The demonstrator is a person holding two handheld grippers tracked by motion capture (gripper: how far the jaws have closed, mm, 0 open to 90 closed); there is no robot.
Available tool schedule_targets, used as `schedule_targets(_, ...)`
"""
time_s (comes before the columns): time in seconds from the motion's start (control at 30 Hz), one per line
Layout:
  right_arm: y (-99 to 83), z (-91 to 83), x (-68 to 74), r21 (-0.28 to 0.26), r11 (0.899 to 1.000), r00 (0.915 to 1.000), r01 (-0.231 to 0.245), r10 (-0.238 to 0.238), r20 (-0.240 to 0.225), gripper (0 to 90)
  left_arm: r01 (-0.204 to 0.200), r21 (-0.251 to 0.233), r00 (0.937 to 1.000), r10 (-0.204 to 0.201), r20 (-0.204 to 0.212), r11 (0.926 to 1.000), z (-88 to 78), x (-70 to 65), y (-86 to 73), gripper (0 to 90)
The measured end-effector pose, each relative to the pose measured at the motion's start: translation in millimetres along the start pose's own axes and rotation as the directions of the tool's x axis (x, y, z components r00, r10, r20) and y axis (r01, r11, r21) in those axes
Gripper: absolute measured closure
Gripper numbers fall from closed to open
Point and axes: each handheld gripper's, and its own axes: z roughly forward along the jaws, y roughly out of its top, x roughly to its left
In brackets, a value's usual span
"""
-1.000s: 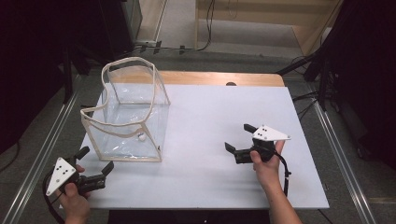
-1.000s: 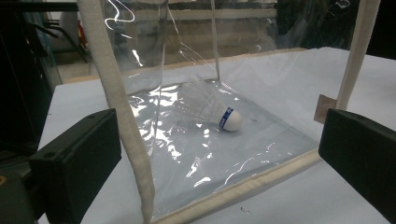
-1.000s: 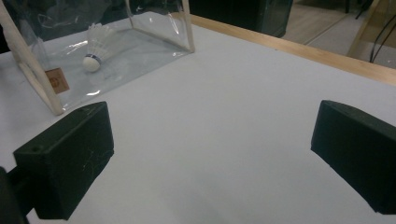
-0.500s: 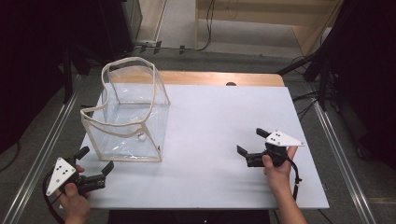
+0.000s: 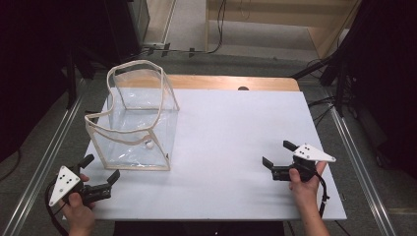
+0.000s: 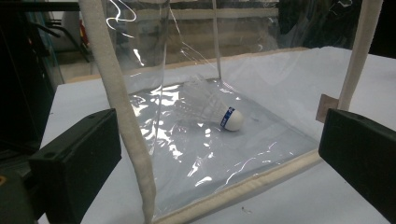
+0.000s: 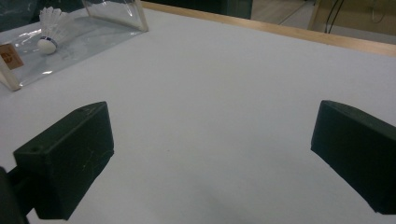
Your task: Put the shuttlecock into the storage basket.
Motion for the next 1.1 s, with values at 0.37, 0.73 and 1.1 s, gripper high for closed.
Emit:
schedule_targets(0.37, -14.1, -16.5, -13.0, 0.008, 1.0, 0.9988, -0.026, 0.026, 0.043, 0.0, 0.0, -0.001, 1.0, 0.0, 0.002, 1.0, -0.2, 0.1, 0.0, 0.0)
schedule_targets(0.73, -26.4, -34.8, -26.0, -0.018, 0.998, 0.9953, -0.064, 0.065, 0.072, 0.0, 0.002, -0.004, 1.0, -0.002, 0.003, 1.0, -0.6, 0.7, 0.1, 0.0)
schedule_targets(1.1, -39.5, -52.7, -36.1, -0.089, 0.991, 0.9901, -0.102, 0.109, 0.088, 0.0, 0.008, -0.007, 0.9999, -0.008, 0.008, 0.9999, -1.1, 1.6, 0.1, 0.0)
